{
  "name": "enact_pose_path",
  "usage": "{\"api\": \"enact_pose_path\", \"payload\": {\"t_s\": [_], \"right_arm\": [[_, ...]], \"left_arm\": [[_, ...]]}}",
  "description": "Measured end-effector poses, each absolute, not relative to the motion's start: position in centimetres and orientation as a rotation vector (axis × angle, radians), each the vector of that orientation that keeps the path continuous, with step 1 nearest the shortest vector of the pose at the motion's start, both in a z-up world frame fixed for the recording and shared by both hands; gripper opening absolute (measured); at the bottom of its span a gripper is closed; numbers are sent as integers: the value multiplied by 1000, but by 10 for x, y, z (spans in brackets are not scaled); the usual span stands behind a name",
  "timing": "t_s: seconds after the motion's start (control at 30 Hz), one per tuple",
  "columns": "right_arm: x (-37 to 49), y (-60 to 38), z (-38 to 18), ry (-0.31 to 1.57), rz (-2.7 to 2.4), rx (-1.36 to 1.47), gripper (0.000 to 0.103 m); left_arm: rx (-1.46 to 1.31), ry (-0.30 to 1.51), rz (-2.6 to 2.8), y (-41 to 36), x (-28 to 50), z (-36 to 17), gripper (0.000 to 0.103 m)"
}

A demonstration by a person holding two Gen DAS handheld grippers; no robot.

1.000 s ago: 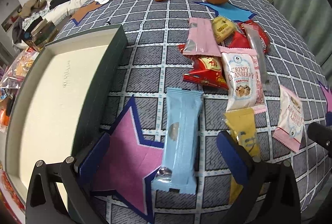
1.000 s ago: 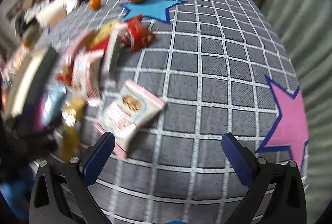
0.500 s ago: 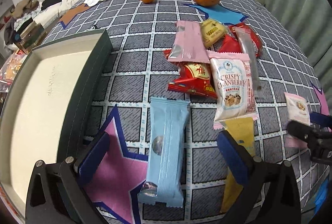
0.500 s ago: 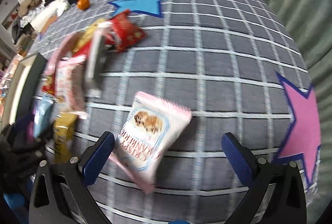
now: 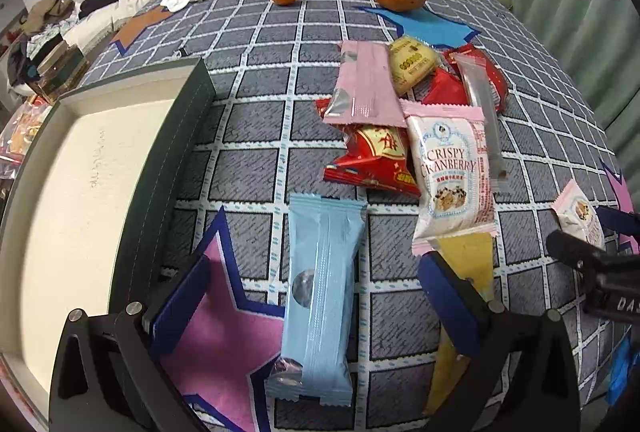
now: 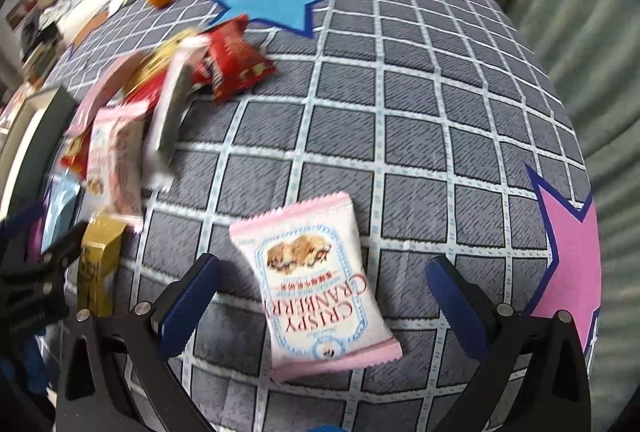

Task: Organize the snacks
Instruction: 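Grasp the Crispy Cranberry pack with right gripper while left grasps light-blue bar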

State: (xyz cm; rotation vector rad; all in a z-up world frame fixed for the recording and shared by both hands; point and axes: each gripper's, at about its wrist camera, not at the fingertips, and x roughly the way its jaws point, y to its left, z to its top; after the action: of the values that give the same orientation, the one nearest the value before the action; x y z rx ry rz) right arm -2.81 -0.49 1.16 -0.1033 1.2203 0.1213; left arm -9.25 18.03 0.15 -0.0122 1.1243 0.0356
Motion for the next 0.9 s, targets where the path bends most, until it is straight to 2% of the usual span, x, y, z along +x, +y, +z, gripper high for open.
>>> {"api": "enact_pose_path", "payload": {"t_s": [0.07, 0.13, 0.17, 0.2, 0.23, 0.27, 0.47, 0.9], "right_arm": [[-33, -6, 11, 1219, 143, -118, 103], [-40, -6, 13, 1207, 155, -133, 94], [-43, -7, 15, 1198, 162, -136, 82], [-45, -8, 18, 1189, 168, -139, 65], [-46, -7, 21, 1181, 178, -139, 55], [-50, -8, 23, 1178, 184, -136, 44], [-71, -20, 36, 1160, 259, -3, 44], [-81, 22, 95, 1066, 393, 9, 44]], "left_arm": [[-8, 1127, 31, 179, -95, 2, 101], [-10, 1115, 22, 177, -99, 5, 87], [-10, 1105, 23, 176, -102, 7, 81], [-12, 1093, 18, 175, -104, 10, 62], [-15, 1088, 10, 174, -105, 12, 33], [-26, 1093, 4, 174, -106, 14, 25], [-70, 1057, 3, 184, -127, 32, 25], [-73, 915, 43, 219, -152, 103, 25]]}}
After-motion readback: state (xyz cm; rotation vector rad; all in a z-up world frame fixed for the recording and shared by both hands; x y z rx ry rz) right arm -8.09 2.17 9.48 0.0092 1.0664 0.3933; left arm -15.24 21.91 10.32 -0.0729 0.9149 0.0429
